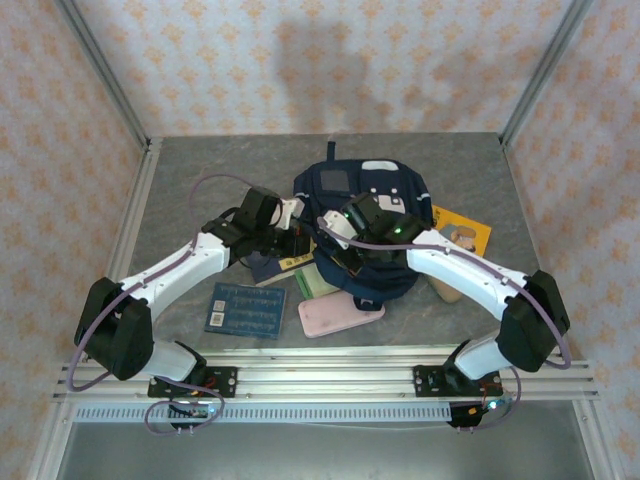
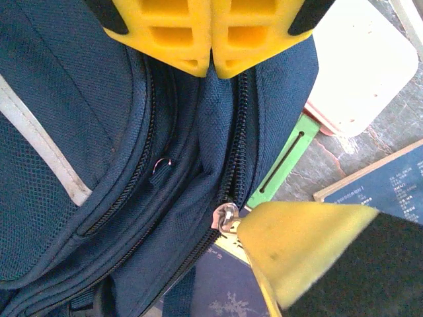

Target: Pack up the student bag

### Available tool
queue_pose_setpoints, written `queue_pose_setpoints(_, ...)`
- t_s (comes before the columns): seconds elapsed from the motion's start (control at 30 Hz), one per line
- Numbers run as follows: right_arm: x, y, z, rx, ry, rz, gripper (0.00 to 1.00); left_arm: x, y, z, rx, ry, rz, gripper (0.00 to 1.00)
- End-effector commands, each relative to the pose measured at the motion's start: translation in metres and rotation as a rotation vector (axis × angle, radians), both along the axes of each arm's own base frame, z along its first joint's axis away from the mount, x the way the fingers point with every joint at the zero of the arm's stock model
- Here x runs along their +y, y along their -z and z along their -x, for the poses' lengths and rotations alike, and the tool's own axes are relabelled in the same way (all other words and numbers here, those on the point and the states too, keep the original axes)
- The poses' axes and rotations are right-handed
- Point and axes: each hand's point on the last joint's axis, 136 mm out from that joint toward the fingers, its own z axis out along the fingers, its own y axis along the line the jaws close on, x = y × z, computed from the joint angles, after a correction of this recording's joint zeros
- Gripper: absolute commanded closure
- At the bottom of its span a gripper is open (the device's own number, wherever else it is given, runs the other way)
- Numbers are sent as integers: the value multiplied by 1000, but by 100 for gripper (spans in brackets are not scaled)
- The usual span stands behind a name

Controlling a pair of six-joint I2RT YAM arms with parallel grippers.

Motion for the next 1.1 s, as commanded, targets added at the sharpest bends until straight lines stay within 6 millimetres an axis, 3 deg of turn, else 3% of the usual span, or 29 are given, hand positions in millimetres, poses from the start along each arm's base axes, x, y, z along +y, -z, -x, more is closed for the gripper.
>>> queue_pose_setpoints(0.0,-22,10,-2,-34,33,86,100,0,-23,-4,-100,17,5,100)
queue_pose_setpoints(0.17,-21,2,9,-31,6,43,100,16,-10,-10,-75,-32,-42,100)
queue_pose_setpoints(0.33,-27,6,15,-24,-8,58,100,35,3,-22,-55,-102,-89,100)
queue_pose_setpoints(0.7,-22,6,18,-18,-20,27,100,75,32,-76,-6,-283,-261,100)
queue_pose_setpoints(0.93,-15,3,15,-25,-21,-6,100,76,29,-113,-18,-353,-271,100)
queue_pose_setpoints(1.07,-5,-16,-3,-76,16,-42,100,85,20,-125,-21,-389,-254,100)
